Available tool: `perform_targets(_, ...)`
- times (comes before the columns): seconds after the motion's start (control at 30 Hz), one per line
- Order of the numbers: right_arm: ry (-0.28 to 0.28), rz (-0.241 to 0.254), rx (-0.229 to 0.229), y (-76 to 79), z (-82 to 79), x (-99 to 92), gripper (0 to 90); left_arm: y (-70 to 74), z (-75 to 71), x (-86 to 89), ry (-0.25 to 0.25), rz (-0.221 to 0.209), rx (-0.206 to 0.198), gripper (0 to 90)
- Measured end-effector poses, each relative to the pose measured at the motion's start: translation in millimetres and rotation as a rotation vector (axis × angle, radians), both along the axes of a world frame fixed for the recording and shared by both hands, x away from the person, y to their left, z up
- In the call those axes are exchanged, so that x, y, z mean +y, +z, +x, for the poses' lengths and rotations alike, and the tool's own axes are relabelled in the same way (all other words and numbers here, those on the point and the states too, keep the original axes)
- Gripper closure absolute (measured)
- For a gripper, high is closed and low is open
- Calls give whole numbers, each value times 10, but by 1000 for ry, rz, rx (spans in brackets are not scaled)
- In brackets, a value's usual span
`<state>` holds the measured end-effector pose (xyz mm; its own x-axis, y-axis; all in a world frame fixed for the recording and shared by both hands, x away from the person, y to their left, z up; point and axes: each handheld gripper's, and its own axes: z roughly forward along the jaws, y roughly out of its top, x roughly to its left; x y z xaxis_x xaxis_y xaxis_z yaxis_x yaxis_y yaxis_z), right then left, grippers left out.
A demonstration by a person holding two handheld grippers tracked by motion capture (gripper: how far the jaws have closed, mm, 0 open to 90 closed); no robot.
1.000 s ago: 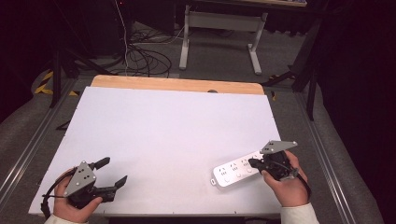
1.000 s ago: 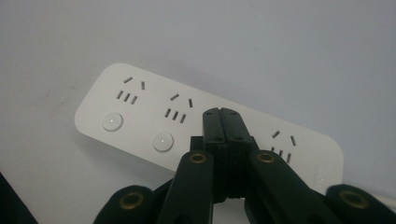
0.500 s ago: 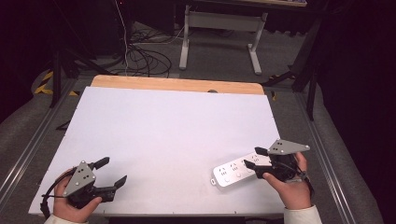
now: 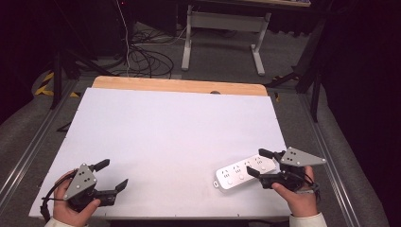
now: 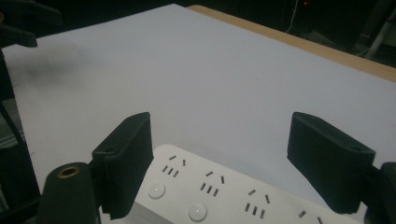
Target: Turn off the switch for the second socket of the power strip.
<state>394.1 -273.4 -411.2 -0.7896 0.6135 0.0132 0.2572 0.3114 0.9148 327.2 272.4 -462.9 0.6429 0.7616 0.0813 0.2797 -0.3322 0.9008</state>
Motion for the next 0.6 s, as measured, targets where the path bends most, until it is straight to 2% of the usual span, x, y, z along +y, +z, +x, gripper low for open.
perform_targets(0.2,10,48,-5,-136,-29,-97,207,2,-2,14,-5,-2,-2,108)
perform_targets(0.4,30,45,-4,-249,-61,-130,162,-5,4,14,5,-16,-8,99)
perform_targets(0.6,34,47,17,-358,-71,-148,131,-11,3,12,8,-19,-4,96)
